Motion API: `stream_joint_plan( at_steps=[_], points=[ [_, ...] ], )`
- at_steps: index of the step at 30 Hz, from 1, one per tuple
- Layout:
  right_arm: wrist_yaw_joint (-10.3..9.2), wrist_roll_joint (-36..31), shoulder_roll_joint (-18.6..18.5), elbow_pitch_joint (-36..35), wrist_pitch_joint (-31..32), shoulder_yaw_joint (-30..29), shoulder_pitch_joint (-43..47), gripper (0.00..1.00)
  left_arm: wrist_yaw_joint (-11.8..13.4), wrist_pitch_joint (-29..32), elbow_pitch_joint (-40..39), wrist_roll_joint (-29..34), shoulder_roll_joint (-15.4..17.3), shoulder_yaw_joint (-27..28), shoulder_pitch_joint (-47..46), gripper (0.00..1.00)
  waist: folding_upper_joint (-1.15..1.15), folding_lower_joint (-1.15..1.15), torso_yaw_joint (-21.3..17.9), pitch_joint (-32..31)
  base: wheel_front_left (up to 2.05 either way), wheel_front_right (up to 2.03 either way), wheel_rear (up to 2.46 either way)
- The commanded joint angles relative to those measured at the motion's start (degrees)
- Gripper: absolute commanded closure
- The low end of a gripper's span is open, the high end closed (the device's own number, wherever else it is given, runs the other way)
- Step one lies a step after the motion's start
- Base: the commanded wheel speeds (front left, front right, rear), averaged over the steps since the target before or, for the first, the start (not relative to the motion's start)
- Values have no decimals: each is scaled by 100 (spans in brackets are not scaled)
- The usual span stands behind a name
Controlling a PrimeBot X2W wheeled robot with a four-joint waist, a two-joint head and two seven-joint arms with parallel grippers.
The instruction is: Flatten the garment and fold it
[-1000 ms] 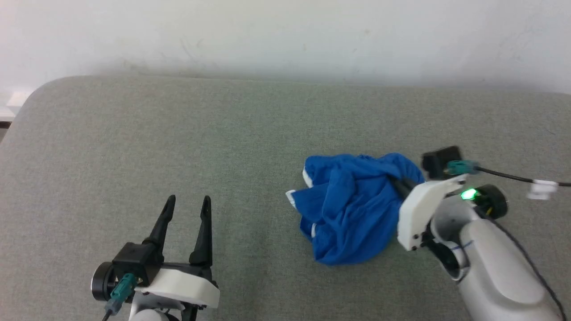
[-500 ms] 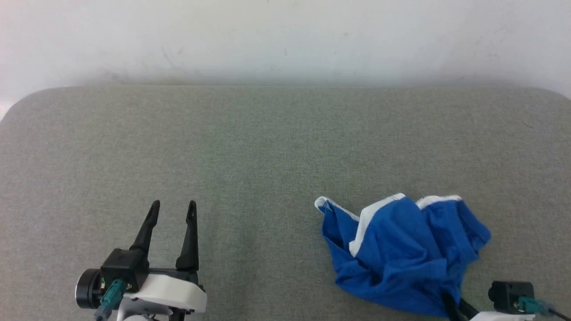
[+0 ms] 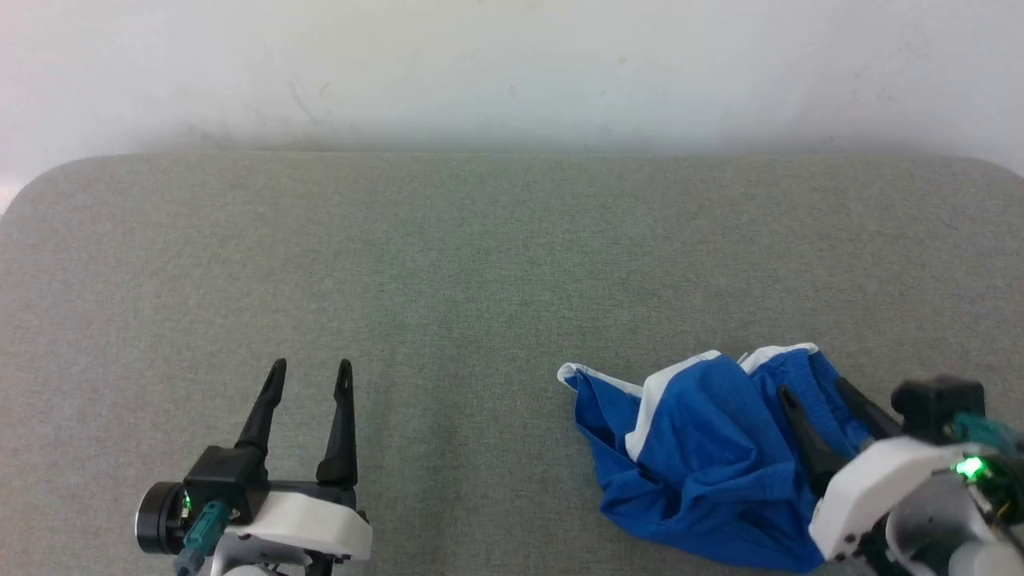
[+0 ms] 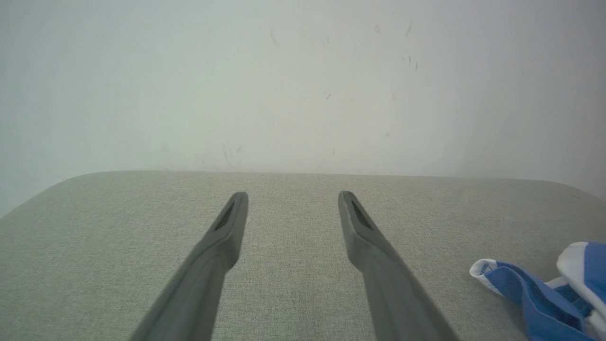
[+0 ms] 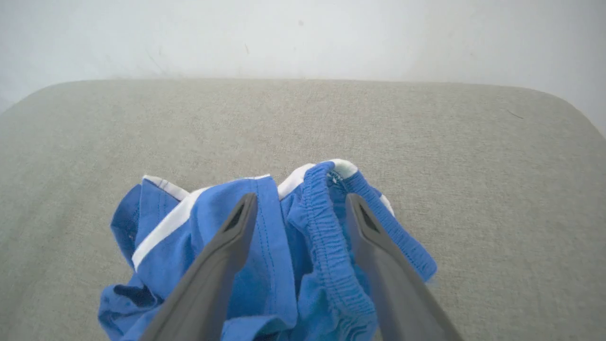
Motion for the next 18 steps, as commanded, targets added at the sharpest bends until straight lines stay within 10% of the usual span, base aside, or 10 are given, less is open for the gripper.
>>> stream_joint_plan(
  at_steps=[1, 6, 7, 8, 18],
  points=[
    [-4, -3, -87, 67, 67, 22, -103, 0, 45, -27, -17, 40, 2, 6, 0, 0, 0, -1, 10, 3, 0, 0, 0],
    [-4, 283, -526, 850, 927, 352, -732, 2, 33, -27, 3, 47, -18, -20, -34, 0, 0, -1, 55, 27, 0, 0, 0],
    [-4, 359, -588, 991, 1035, 420, -825, 67, 30, -27, 8, 47, -24, -23, -42, 0, 0, -1, 64, 29, 0, 0, 0],
    [-4, 433, -635, 1088, 1074, 461, -911, 100, 26, -27, 14, 46, -30, -27, -48, 0, 0, -1, 74, 33, 0, 0, 0],
    [-4, 660, -538, 1373, 445, -1279, -830, 100, 25, -27, 11, 66, -80, -12, -18, 0, 0, -1, 56, 1, 0, 0, 0]
  ],
)
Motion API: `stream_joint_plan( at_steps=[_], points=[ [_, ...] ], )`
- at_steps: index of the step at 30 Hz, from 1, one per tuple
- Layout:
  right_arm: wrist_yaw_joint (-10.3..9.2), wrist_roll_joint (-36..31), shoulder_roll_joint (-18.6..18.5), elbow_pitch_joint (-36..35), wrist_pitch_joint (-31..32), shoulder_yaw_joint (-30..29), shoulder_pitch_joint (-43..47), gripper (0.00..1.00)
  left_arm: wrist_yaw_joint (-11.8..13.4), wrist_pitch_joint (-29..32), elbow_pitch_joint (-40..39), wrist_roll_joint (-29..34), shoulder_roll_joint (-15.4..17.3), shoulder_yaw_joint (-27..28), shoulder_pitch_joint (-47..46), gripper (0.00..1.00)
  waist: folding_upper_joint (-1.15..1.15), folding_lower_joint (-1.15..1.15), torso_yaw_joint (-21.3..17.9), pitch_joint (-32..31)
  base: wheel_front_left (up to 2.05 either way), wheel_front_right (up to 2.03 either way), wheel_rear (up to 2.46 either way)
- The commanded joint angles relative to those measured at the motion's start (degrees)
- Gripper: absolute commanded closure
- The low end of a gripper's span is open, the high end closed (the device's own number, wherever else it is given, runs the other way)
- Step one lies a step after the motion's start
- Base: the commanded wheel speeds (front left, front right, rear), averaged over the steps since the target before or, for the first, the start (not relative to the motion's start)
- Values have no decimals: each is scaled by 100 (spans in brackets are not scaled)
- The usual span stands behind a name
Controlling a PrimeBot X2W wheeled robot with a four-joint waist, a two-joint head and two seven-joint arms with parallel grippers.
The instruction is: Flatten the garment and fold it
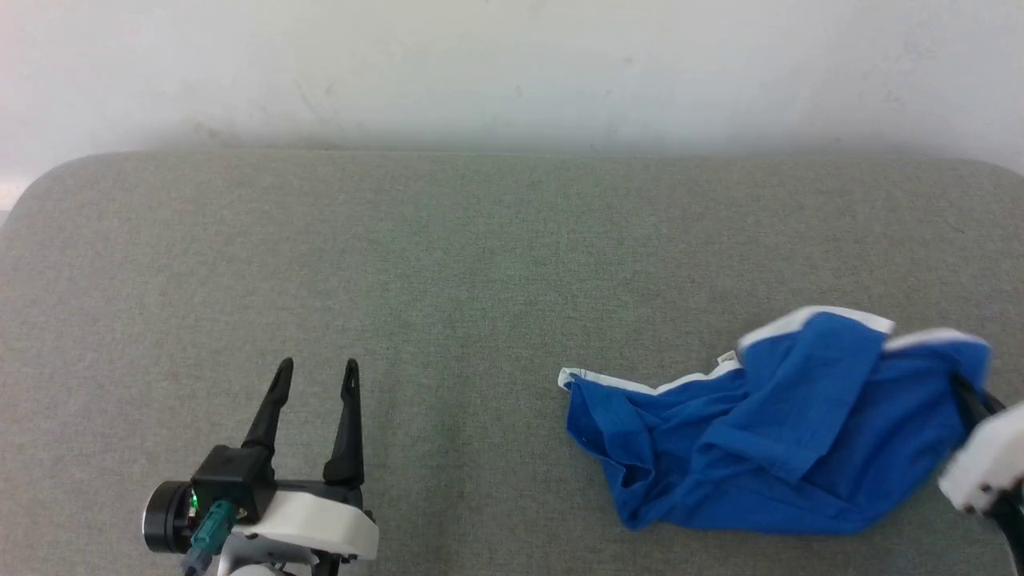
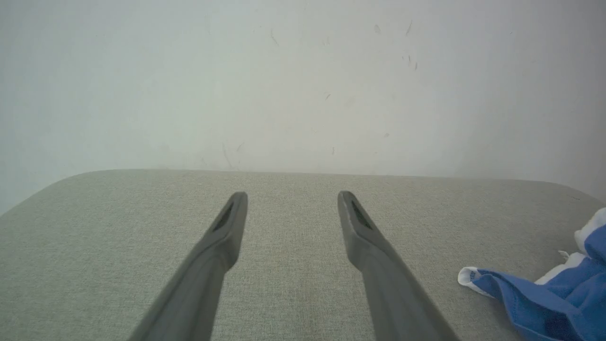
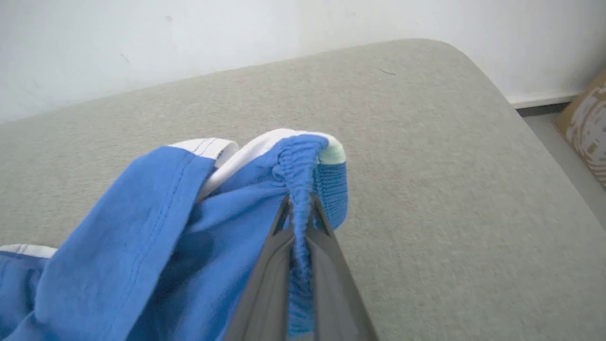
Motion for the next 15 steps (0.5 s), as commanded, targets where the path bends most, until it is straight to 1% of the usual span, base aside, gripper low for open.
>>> stream_joint_plan(
  at_steps=[1, 2, 3, 4, 5, 6, 7, 11, 15],
  points=[
    [-4, 15, 57, 85, -49, -125, 132, 100, 19, -27, -5, 26, -10, 4, -5, 0, -1, 0, 6, -1, 0, 0, 0],
    [-4, 8, 107, 194, -113, -320, 232, 100, 12, -27, -4, 28, -13, 1, -8, 0, -1, 0, 13, -3, 0, 0, 0],
    [-4, 35, 187, 324, -186, -500, 317, 96, 7, -27, -1, 31, -15, 2, -8, 0, -1, 0, 17, -5, 0, 0, 0],
    [-4, 15, 240, 480, -239, -621, 422, 79, 6, -27, 0, 32, -18, 4, -4, 0, -1, 0, 20, -4, 0, 0, 0],
    [-4, -15, 281, 639, -304, -695, 513, 56, 6, -27, 7, 34, -21, 7, 0, 0, -1, 0, 22, -6, 0, 0, 0],
    [-4, -19, 338, 773, -401, -755, 572, 6, 6, -27, 13, 36, -23, 11, 5, 0, -1, 0, 23, -7, 0, 0, 0],
    [-4, -22, 384, 854, -504, -785, 613, 0, 6, -27, 17, 37, -23, 15, 12, 0, -1, 0, 20, -5, 0, 0, 0],
    [-4, 12, 565, 852, -1194, -821, 653, 0, 16, -27, 21, 48, -20, 38, 38, 0, -1, 0, -26, -23, 0, 0, 0],
    [-4, -149, 697, 471, -2040, -812, 648, 0, 20, -27, 39, 49, -14, 53, 72, 0, -1, 0, -82, -88, 0, 0, 0]
  ],
)
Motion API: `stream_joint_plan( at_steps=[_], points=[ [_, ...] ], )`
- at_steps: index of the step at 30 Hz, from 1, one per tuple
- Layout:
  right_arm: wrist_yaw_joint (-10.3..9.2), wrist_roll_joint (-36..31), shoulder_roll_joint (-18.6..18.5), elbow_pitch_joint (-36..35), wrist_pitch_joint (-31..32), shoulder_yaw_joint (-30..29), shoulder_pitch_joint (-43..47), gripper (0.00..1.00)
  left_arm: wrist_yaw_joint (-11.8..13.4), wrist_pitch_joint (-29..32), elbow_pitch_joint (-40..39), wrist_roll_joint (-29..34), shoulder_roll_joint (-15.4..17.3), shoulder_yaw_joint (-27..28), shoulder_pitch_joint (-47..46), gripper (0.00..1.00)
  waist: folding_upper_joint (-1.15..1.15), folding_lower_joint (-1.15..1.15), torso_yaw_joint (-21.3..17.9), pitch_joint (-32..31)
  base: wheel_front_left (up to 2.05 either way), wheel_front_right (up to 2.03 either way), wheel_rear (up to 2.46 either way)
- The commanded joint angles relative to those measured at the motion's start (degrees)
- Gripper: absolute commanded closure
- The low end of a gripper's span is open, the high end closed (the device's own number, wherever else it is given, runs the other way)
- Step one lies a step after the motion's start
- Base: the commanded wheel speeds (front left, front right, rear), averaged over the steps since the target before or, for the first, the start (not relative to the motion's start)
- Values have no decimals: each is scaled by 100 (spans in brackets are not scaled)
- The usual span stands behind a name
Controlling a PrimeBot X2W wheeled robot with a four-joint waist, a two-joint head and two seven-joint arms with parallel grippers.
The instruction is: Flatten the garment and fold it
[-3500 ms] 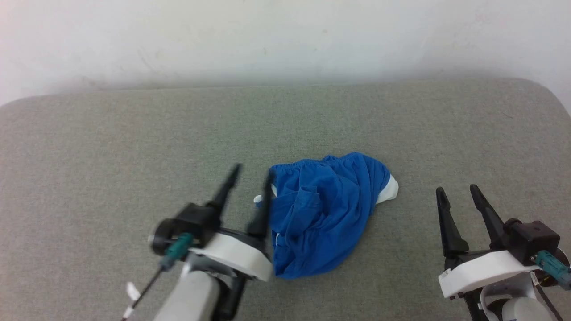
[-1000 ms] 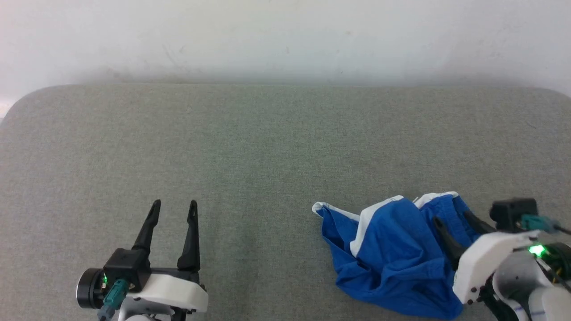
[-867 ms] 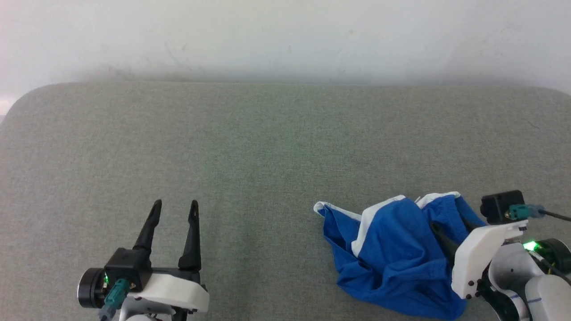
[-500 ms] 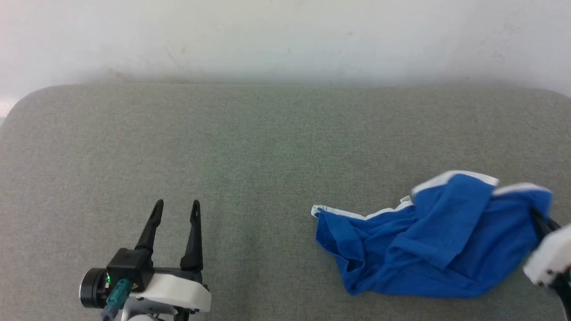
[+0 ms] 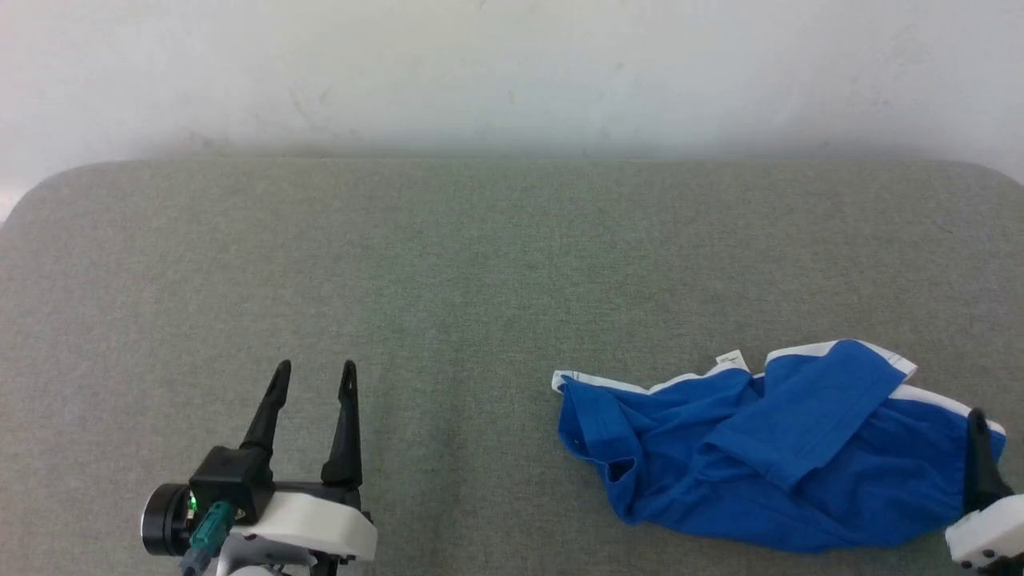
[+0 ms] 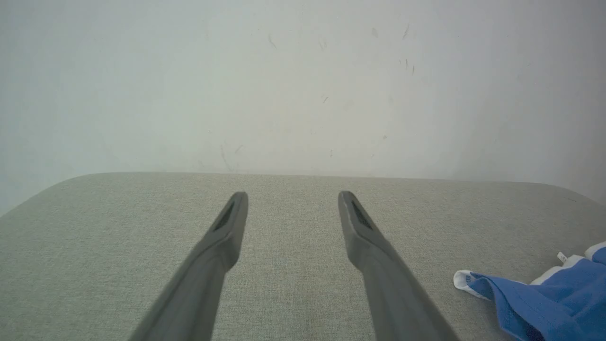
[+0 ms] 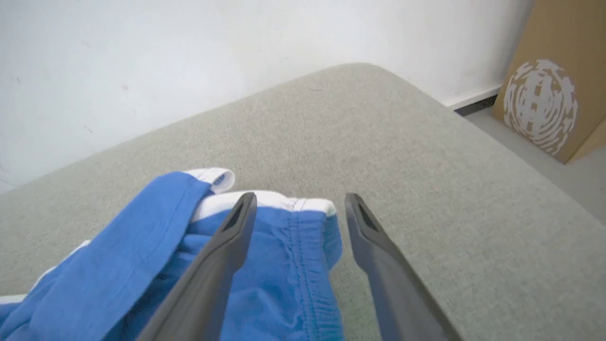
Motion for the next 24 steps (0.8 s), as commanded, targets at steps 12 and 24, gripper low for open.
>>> stream_joint_plan(
  at_steps=[12, 24],
  points=[
    [-4, -1265, 154, -1563, -880, 1365, 506, 0, 64, -23, 136, 2, 42, 33, 202, 0, -1, 0, -68, -268, 0, 0, 0],
    [-4, -1400, 199, -2280, -587, 2171, 981, 0, 66, 476, 253, -17, -38, -238, 2, 0, -1, 0, -112, -185, 0, 0, 0]
  ],
)
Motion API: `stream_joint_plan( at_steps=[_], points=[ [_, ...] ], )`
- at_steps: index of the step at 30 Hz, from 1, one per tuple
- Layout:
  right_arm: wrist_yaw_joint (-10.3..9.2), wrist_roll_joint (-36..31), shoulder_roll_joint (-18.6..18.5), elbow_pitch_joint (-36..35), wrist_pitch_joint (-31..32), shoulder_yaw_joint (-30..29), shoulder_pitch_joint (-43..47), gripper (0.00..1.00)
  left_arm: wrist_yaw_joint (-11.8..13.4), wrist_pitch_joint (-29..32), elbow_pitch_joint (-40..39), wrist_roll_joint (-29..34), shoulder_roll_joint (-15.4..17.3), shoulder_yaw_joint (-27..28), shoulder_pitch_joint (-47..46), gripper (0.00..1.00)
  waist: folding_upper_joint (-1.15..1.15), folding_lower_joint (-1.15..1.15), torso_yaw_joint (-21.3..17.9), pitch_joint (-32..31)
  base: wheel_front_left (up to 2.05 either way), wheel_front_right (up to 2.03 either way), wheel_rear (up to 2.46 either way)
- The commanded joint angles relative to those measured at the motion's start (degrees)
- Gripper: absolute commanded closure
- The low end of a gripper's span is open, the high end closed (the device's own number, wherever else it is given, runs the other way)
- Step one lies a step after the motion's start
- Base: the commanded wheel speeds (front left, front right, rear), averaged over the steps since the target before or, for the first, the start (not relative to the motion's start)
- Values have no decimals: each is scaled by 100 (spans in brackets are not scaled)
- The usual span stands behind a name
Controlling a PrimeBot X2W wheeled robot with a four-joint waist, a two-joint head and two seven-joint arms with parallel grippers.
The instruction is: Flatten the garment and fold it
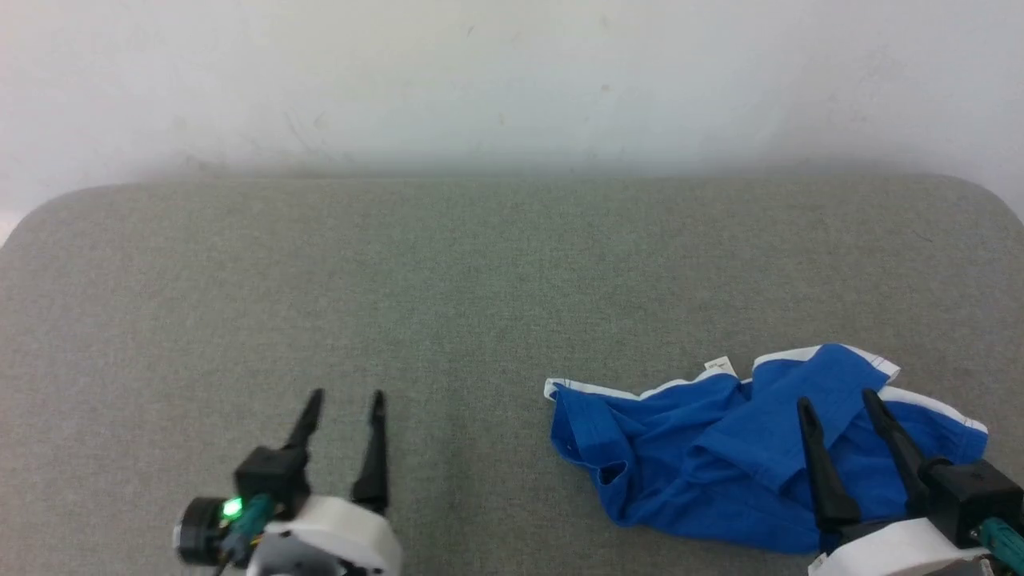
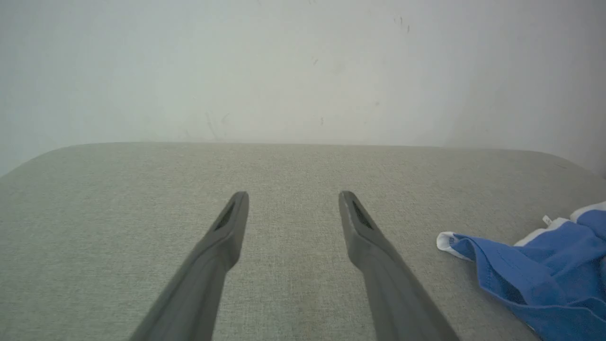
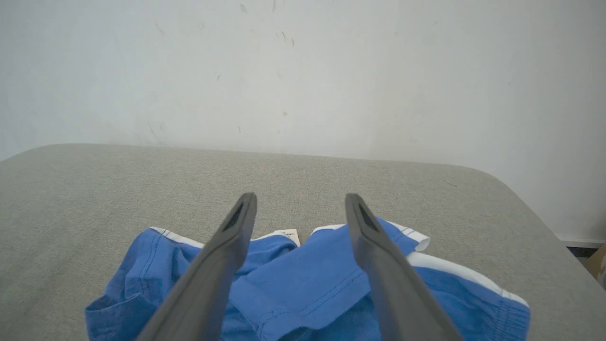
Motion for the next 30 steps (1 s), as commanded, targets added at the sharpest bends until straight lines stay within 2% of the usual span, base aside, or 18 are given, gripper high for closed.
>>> stream_joint_plan(
  at_steps=[1, 7, 10, 16, 22, 23, 24, 25, 26, 30],
  points=[
    [-5, 30, 17, -58, -2, 2, 21, 0, -111, 134, 50, -9, -64, -140, -200, 0, -1, 0, -1, 79, 0, 0, 0],
    [-5, 84, 22, -44, 6, -1, -146, 0, -732, 1133, 562, 43, -327, -1241, -1199, 0, -1, 0, -144, 318, 0, 0, 0],
    [-5, 154, 23, -17, 19, 9, -248, 0, -907, 1685, 928, -50, -400, -1748, -1618, 0, -1, 0, -284, 441, 0, 0, 0],
    [-5, 369, 24, 132, -37, 11, -376, 0, -1030, 2768, 1728, -272, -425, -2370, -2156, 0, -1, 0, -575, 635, 0, 0, 0],
    [-5, 573, 24, 323, -145, 18, -394, 0, -1067, 3873, 2367, -524, -207, -2989, -2350, 0, -1, 0, -702, 706, 0, 0, 0],
    [-5, 573, 24, 323, -145, 18, -394, 0, -1067, 3873, 2367, -524, -207, -2989, -2350, 0, -1, 0, -702, 706, 0, 0, 0],
    [-5, 582, 24, 349, -159, 26, -402, 0, -1068, 4006, 2380, -614, -155, -3159, -2375, 27, -1, 0, -712, 703, 0, 0, 0],
    [-5, 603, 24, 369, -181, 32, -411, 0, -1069, 4094, 2357, -710, -85, -3325, -2405, 73, -1, 0, -718, 702, 0, 0, 0],
    [-5, 621, 24, 389, -196, 34, -414, 0, -1070, 4120, 2306, -811, -10, -3446, -2439, 100, -1, 0, -714, 697, 0, 0, 0],
    [-5, 653, 24, 449, -214, 16, -418, 0, -1039, 3652, 1917, -888, 387, -3380, -2573, 100, -1, 0, -665, 639, 0, 0, 0]
  ],
)
